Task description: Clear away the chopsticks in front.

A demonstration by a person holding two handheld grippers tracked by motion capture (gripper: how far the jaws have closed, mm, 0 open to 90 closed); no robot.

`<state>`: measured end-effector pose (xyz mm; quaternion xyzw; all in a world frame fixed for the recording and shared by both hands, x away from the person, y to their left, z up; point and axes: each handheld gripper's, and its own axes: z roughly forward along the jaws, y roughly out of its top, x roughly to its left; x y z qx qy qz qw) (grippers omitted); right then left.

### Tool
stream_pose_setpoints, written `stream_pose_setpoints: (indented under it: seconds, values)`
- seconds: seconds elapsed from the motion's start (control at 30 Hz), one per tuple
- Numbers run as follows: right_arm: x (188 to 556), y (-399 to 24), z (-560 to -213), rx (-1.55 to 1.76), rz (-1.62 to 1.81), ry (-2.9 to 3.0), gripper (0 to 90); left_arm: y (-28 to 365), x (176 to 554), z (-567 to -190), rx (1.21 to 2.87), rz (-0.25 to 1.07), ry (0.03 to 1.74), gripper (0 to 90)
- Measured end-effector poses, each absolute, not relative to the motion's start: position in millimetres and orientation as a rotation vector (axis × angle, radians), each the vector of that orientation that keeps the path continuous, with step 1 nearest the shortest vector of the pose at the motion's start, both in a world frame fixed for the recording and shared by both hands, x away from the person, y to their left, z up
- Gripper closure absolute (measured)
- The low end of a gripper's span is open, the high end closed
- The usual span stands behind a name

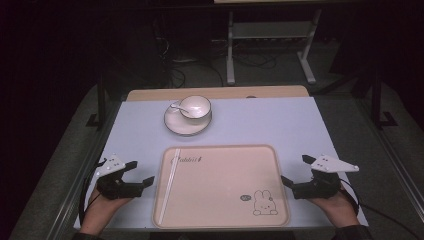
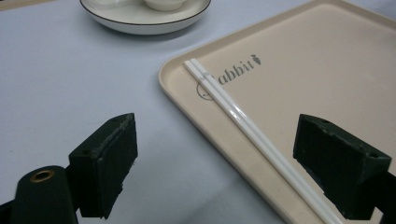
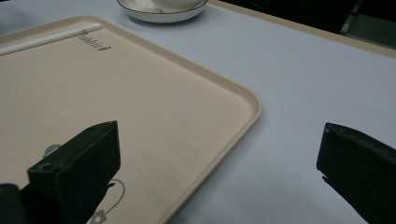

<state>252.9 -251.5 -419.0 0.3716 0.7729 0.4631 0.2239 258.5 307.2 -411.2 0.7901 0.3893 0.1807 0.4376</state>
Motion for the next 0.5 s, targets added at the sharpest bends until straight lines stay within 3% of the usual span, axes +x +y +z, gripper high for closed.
stream_pose_setpoints:
  seconds: [0.5]
  values:
    - [251.8, -250.8, -418.3, 1.021, 1.277, 2.132, 0.0, 307.6, 259.3, -412.0, 1.965, 0.45, 0.965, 13.1]
